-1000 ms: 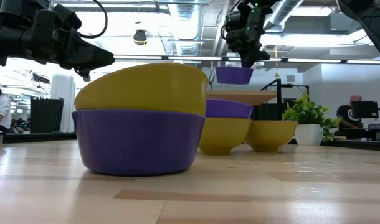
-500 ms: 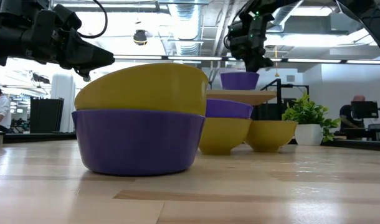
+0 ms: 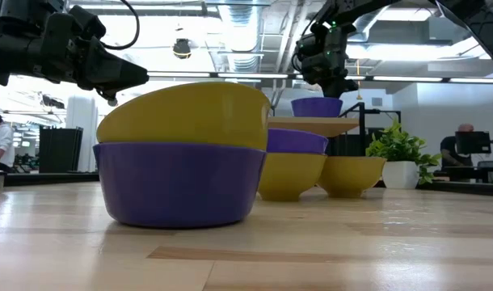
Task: Pick & Place Mini bowls
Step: Put the top blue bowl on the shelf
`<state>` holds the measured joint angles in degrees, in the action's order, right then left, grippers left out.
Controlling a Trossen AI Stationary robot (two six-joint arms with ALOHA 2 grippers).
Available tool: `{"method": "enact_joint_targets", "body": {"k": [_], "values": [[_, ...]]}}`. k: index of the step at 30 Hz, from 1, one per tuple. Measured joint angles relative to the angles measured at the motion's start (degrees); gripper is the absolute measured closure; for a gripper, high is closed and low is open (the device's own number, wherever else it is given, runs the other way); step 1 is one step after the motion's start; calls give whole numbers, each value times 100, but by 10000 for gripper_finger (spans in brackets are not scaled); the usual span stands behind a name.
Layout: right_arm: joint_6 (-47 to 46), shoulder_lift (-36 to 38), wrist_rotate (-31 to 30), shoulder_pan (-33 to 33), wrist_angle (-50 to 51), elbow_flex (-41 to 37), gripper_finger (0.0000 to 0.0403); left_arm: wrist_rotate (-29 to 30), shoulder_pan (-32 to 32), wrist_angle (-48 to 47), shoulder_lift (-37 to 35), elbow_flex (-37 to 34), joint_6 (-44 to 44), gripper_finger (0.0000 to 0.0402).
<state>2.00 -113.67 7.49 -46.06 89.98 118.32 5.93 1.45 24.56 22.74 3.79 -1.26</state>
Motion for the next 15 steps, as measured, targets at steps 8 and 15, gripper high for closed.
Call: {"method": "enact_joint_targets", "body": {"k": [8, 15], "values": [[0, 0, 7, -53, -191, -2, 403, 0, -2, 0, 0, 0, 0, 286], [0, 0, 2, -53, -219, -2, 403, 0, 0, 4, 0, 0, 0, 286]]}}
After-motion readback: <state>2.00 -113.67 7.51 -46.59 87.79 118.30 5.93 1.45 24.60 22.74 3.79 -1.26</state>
